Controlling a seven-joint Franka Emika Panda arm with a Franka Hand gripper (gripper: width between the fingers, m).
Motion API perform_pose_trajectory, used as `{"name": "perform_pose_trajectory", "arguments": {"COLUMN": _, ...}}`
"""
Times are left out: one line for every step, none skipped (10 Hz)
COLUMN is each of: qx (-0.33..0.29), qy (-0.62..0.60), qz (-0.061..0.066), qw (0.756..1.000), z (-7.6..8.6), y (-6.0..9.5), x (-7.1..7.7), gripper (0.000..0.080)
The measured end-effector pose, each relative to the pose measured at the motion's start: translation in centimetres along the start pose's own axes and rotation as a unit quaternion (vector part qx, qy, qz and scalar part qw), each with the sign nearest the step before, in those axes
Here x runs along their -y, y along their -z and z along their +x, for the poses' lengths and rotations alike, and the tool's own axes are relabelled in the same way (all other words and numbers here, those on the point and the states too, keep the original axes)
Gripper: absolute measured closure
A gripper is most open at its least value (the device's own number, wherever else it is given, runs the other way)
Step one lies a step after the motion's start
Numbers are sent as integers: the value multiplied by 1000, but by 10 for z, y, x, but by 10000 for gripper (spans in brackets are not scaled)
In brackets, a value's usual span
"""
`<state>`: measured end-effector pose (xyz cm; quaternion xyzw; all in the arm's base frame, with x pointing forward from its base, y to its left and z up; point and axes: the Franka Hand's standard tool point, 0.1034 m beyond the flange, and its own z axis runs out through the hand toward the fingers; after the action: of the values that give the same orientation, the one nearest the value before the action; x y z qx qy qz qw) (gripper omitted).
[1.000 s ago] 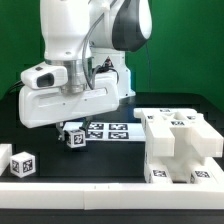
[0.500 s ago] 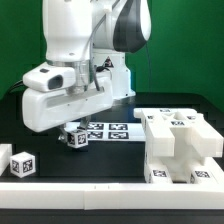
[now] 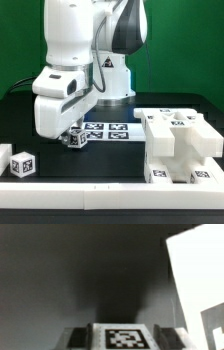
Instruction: Assemble chair
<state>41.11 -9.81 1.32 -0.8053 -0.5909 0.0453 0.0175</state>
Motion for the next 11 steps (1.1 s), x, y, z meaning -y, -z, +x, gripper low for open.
{"name": "perform_pose_trajectory", "arguments": {"qx": 12, "qy": 115, "qz": -17, "qw": 993, "z": -6, "y": -4, "x": -4, "gripper": 515}}
{"name": "perform_pose_trajectory", "arguments": {"qx": 16, "qy": 141, "qz": -22, "qw": 990, "z": -13, "y": -5, "x": -5, "gripper": 515}}
{"name": "perform_pose_trajectory", "arguments": {"qx": 23, "qy": 232, "qz": -28, "qw": 972, "z": -21, "y": -5, "x": -4, "gripper": 515}}
{"name": "perform_pose_trajectory", "arguments": {"qx": 23, "qy": 239, "qz": -27, "qw": 970, "z": -26, "y": -6, "x": -3, "gripper": 515}}
{"name": "perform_pose_trajectory", "arguments": {"qx": 23, "qy": 225, "qz": -27, "qw": 974, "z": -25, "y": -6, "x": -3, "gripper": 510}}
{"name": "perform_pose_trajectory", "arguments": {"qx": 24, "qy": 224, "qz": -27, "qw": 974, "z": -25, "y": -6, "x": -3, "gripper": 510}}
{"name": "perform_pose_trajectory", "arguments": {"qx": 24, "qy": 209, "qz": -27, "qw": 977, "z": -26, "y": -6, "x": -3, "gripper": 304}}
{"name": "perform_pose_trajectory", "arguments": {"qx": 24, "qy": 207, "qz": -26, "qw": 978, "z": -26, "y": 0, "x": -7, "gripper": 304}}
{"name": "perform_pose_trajectory", "arguments": {"qx": 22, "qy": 160, "qz": -30, "qw": 986, "z": -21, "y": 7, "x": -12, "gripper": 179}}
{"name": "perform_pose_trajectory", "arguments": {"qx": 21, "qy": 78, "qz": -23, "qw": 996, "z": -11, "y": 12, "x": -12, "gripper": 158}}
{"name": "perform_pose_trajectory", "arguments": {"qx": 21, "qy": 27, "qz": -21, "qw": 999, "z": -6, "y": 16, "x": -15, "gripper": 158}}
